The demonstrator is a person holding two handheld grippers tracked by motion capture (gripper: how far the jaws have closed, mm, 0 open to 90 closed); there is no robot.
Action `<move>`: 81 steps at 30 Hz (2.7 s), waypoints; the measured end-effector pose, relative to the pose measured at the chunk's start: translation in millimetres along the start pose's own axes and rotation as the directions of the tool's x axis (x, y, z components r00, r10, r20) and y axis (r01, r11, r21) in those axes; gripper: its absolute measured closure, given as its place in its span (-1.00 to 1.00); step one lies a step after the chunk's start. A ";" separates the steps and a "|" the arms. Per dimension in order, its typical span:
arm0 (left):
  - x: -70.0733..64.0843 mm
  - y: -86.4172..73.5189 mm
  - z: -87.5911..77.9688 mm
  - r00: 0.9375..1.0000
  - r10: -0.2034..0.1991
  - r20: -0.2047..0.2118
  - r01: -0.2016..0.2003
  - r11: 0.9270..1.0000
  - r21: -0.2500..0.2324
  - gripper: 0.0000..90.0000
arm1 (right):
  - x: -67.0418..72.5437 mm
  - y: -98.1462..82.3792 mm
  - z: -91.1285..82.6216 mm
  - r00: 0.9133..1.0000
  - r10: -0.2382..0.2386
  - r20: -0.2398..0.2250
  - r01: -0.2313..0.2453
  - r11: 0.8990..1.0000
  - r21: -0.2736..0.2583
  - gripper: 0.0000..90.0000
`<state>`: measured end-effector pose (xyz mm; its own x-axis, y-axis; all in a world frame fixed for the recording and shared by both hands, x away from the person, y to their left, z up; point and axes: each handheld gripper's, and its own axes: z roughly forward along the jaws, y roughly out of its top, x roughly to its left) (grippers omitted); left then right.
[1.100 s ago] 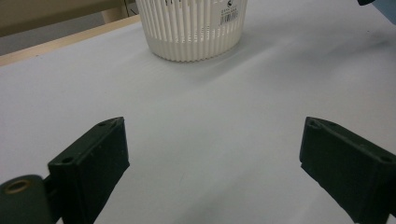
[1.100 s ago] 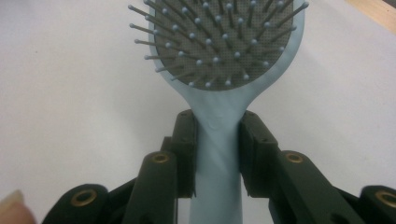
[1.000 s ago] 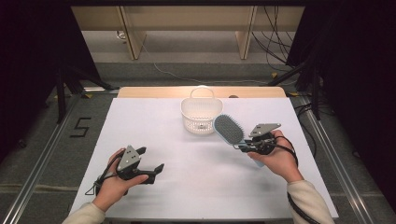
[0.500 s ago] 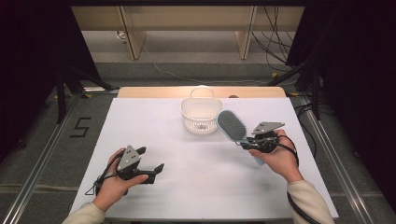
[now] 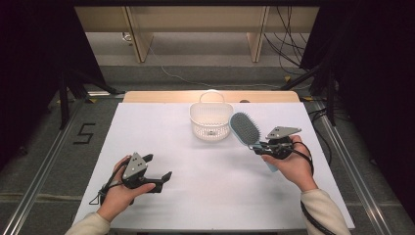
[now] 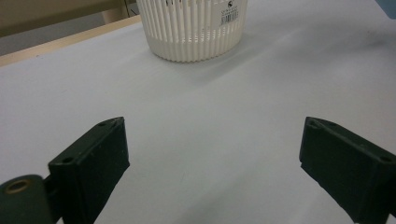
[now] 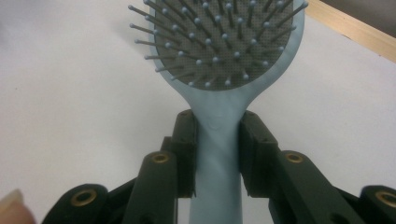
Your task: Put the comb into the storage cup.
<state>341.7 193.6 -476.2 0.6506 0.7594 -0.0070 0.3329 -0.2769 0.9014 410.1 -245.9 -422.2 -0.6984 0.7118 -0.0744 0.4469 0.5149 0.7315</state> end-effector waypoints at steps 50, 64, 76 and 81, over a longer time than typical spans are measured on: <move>0.3 0.0 0.0 1.000 0.002 0.000 -0.002 1.000 -0.001 -0.83 | -4.2 2.0 -7.1 0.995 0.067 0.068 -0.059 0.991 -0.123 0.57; 0.3 -0.1 0.1 1.000 0.002 0.001 -0.002 1.000 -0.001 -0.83 | -5.4 2.5 -9.1 0.992 0.097 0.080 -0.085 0.985 -0.151 0.57; 0.4 -0.1 0.1 1.000 0.002 0.000 -0.002 1.000 0.000 -0.82 | -5.6 3.3 -10.7 0.990 0.107 0.092 -0.089 0.980 -0.175 0.57; 0.5 -0.1 0.1 1.000 0.003 0.000 -0.003 1.000 -0.001 -0.82 | -5.7 3.9 -11.0 0.990 0.109 0.092 -0.091 0.979 -0.180 0.57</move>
<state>342.1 194.0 -476.3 0.6516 0.7585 -0.0040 0.3303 -0.2790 0.9017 409.7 -253.2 -411.5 -0.5916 0.8043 -0.0562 0.4004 0.3536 0.8454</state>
